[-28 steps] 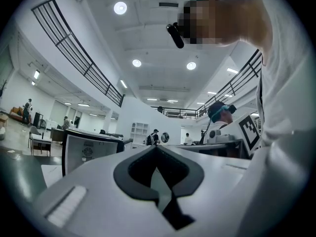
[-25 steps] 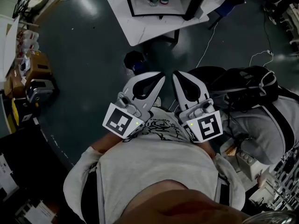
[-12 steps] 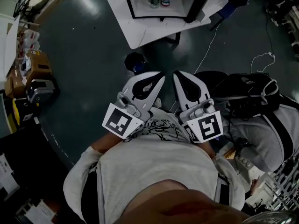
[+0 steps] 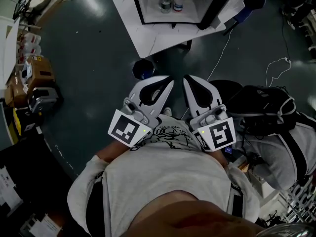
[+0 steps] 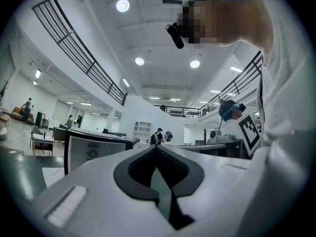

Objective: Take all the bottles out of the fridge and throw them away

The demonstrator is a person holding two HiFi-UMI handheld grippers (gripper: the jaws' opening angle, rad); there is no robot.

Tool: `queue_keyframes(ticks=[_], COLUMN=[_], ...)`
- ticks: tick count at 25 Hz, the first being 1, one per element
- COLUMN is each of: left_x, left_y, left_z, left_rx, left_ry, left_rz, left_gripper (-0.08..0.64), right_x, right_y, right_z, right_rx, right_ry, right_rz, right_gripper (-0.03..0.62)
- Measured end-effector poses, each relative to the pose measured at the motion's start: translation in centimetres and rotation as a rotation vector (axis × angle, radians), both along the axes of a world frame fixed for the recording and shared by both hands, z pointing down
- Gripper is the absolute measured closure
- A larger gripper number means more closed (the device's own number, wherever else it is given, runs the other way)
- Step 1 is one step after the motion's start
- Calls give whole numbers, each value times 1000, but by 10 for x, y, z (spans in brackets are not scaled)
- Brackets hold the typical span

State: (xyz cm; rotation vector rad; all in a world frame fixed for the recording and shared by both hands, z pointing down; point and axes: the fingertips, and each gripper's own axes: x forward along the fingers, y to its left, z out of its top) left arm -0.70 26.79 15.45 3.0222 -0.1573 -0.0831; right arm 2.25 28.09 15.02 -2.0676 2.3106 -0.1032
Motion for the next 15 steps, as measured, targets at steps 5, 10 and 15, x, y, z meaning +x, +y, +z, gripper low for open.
queue_keyframes(ticks=[5,10,15], left_x=[8,13,14], left_y=[-26,-55,-77], left_z=[3,1,1], left_rx=[-14,3,-15], left_ry=[-16,5,-3], left_rz=[14,15,27], left_gripper=[551,551,551], right_x=[7,11,10], right_y=[-28,-54,-76], right_z=[-1,0,-2], right_rx=[0,-3,-7], right_ry=[11,17,24], right_rz=[5,8,14], right_gripper=[581,581,581])
